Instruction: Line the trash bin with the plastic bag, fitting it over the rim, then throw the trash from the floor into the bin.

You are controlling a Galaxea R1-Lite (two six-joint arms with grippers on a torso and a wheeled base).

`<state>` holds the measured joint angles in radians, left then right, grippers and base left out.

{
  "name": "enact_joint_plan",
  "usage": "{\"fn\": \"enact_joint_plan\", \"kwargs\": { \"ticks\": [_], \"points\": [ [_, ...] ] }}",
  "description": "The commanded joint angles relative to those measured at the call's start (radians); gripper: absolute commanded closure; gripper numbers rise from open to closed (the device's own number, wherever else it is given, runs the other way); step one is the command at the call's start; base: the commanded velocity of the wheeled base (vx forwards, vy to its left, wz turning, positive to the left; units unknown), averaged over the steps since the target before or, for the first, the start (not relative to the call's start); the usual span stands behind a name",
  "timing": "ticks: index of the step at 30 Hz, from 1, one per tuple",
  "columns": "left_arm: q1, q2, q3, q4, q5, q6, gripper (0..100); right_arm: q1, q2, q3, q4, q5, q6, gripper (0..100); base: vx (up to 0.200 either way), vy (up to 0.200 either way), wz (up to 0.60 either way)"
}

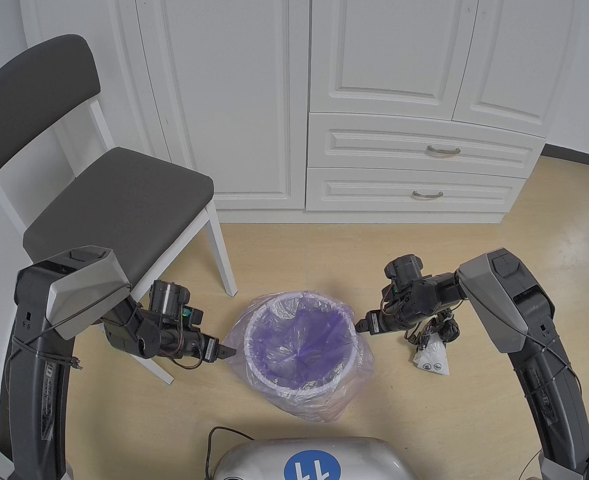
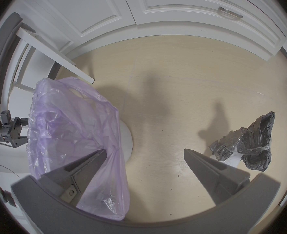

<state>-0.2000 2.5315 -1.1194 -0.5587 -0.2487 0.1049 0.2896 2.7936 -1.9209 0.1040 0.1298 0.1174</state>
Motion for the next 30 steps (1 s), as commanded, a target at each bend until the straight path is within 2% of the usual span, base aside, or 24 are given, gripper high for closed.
{"fn": "enact_joint_plan", "kwargs": {
  "ticks": [1,6,7,8,11,18,25,30],
  "points": [
    [0.001,0.049,-0.214,0.175,0.000,0.030,0,-0.006,-0.013,0.014,-0.012,0.001,0.002,0,0.000,0.000,0.00],
    [0.004,0.076,-0.353,0.359,0.000,0.085,0,-0.010,-0.011,0.036,-0.069,-0.001,0.004,0,0.000,0.000,0.00],
    [0.004,0.076,-0.353,0.359,0.000,0.085,0,-0.010,-0.011,0.036,-0.069,-0.001,0.004,0,0.000,0.000,0.00],
    [0.005,0.092,-0.424,0.454,-0.001,0.108,0,-0.010,-0.011,0.043,-0.081,-0.001,0.002,0,0.000,0.000,0.00],
    [0.008,0.135,-0.554,0.569,-0.001,0.119,0,-0.010,-0.011,0.043,-0.081,-0.002,0.002,0,0.000,0.000,0.00],
    [0.004,0.230,-0.717,0.632,-0.004,0.199,0,-0.024,-0.011,0.043,-0.083,-0.001,0.002,0,0.000,0.000,0.00],
    [0.002,0.276,-0.841,0.809,-0.006,0.243,0,-0.029,-0.005,0.036,-0.083,-0.002,0.001,0,0.000,0.000,0.00],
    [0.005,0.311,-0.881,0.807,-0.007,0.257,0,-0.029,-0.003,0.046,-0.110,0.005,-0.001,0,0.000,0.000,0.00]
  ]
}}
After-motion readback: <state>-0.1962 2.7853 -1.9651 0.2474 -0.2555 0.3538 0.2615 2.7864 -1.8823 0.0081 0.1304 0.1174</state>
